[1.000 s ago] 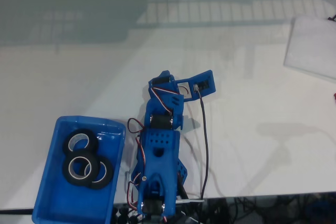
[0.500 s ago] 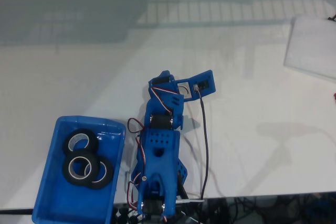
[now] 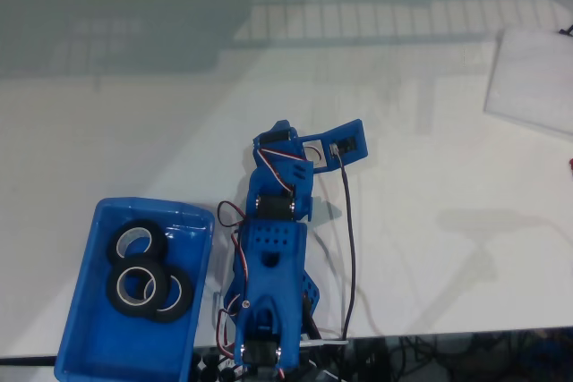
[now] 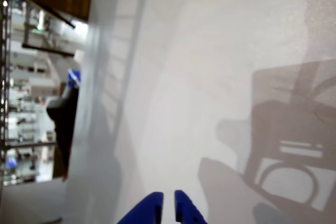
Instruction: Grasp all tape and put them in the bin.
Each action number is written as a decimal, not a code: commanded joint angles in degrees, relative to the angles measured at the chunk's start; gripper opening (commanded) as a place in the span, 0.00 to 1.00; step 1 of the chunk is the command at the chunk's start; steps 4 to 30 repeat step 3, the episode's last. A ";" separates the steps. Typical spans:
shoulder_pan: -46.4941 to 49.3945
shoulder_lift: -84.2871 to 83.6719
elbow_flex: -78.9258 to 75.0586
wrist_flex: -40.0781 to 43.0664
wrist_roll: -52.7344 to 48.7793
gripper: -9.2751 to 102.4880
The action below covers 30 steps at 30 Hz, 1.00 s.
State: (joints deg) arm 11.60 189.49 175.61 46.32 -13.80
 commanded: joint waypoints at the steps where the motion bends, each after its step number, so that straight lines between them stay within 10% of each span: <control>1: -0.26 0.88 1.67 -0.26 -0.44 0.08; 30: -0.26 0.88 1.67 -0.26 -0.44 0.08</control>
